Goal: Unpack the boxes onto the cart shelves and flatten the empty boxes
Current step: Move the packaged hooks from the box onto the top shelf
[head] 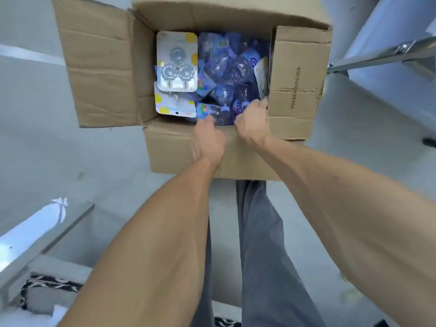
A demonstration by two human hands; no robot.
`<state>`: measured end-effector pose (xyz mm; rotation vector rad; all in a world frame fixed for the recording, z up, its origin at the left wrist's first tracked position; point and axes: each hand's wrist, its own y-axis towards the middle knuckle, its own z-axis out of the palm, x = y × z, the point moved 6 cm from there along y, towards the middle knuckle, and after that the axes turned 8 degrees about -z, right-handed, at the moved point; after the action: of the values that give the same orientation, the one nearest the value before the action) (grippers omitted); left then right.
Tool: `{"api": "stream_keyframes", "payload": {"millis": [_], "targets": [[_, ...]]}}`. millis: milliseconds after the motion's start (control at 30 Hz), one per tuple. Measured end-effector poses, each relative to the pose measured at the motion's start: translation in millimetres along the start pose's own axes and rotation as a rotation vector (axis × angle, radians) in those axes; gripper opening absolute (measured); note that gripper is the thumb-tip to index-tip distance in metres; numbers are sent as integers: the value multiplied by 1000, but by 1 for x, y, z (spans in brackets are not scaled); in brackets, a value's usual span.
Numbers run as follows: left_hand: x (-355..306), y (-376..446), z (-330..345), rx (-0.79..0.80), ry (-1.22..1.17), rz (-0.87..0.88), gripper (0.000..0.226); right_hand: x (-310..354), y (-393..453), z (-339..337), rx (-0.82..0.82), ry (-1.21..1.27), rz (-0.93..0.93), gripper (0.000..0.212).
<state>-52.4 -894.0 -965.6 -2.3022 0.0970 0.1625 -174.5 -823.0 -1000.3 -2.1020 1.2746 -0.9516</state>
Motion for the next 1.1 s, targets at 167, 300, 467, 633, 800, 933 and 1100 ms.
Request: {"api": "stream_keyframes", "payload": {"millis": [167,300,467,633,800,933,1100], "targets": [[-22,2,-18,37,110,77,32,14,-35,-12,-211,-128,104,78],[-39,11,-32,24,191,175,25,-1,-25,-52,-334,-217,178,80],[-41,36,-33,27,226,143,27,-47,12,-115,-464,-296,293,59],[-24,48,-18,87,224,65,33,-66,20,-119,-549,-319,241,42],[0,49,-5,92,282,74,35,-44,25,-66,-317,-190,114,32],[18,68,-11,40,358,51,31,-30,38,-24,-139,-45,139,33],[36,113,-28,-56,413,-10,37,-32,59,-6,-128,185,186,48]]}}
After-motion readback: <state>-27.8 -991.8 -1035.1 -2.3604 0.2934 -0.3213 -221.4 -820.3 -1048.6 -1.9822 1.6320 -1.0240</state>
